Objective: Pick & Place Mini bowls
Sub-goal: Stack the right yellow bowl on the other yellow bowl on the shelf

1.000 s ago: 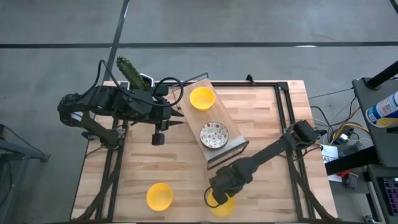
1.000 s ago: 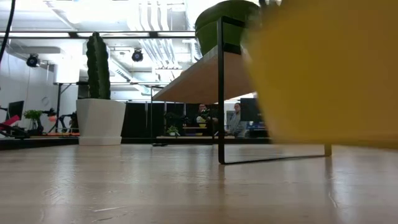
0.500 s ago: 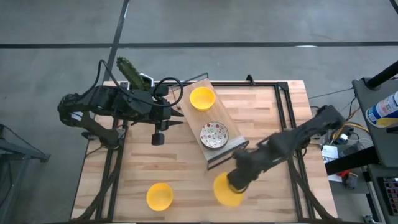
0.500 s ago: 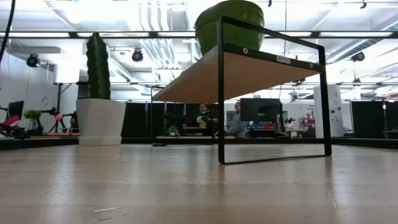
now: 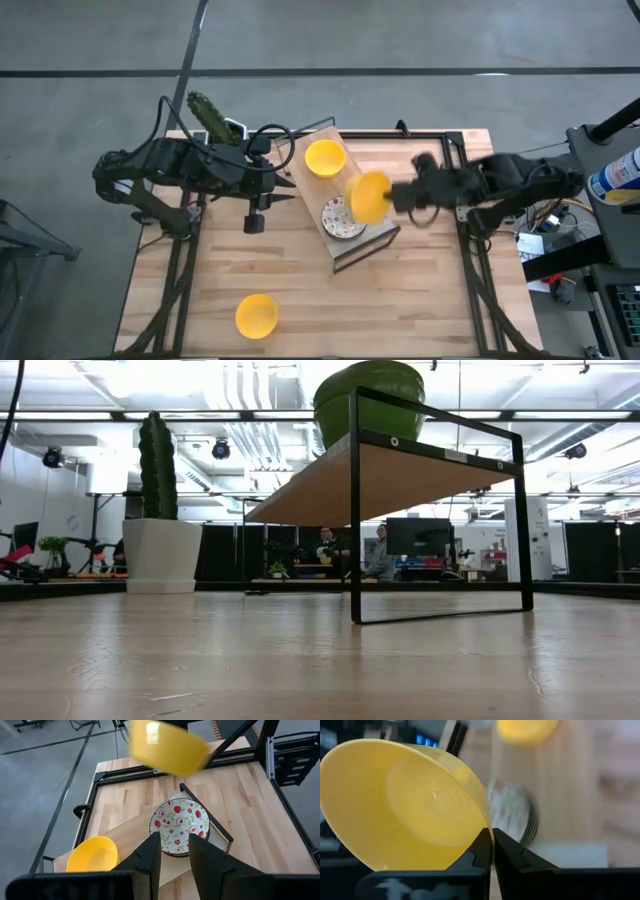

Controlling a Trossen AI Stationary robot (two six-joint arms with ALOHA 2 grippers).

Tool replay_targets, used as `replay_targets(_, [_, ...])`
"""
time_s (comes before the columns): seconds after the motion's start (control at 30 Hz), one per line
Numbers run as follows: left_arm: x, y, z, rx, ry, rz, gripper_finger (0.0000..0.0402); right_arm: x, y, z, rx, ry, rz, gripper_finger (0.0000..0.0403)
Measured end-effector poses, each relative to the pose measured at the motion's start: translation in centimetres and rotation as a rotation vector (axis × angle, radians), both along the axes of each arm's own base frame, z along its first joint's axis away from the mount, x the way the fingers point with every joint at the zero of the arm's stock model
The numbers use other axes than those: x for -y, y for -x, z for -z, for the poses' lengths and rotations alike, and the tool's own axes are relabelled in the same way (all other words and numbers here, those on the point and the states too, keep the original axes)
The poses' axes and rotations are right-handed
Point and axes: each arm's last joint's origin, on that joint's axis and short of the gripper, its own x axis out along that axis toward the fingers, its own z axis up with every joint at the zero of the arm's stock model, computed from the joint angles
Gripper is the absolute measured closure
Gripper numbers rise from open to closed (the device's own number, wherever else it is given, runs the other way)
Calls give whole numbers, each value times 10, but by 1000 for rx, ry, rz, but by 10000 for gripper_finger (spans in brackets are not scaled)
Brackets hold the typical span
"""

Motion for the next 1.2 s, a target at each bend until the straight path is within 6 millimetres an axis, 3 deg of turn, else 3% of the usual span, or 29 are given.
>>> replay_targets(0.23, [0, -2, 4, -17, -3, 0, 307, 55, -2, -8, -7, 95, 111, 394])
replay_targets(0.47, [1, -3, 10, -45, -1, -5, 307, 100, -30, -8, 13, 87, 30, 394])
replay_targets(0.93, [0, 2, 15, -118, 0, -15, 307, 177, -96, 24, -208, -29, -81, 394])
replay_targets(1.2, [-1, 3, 16, -131, -2, -16, 307, 213, -116, 32, -359, -70, -79, 394])
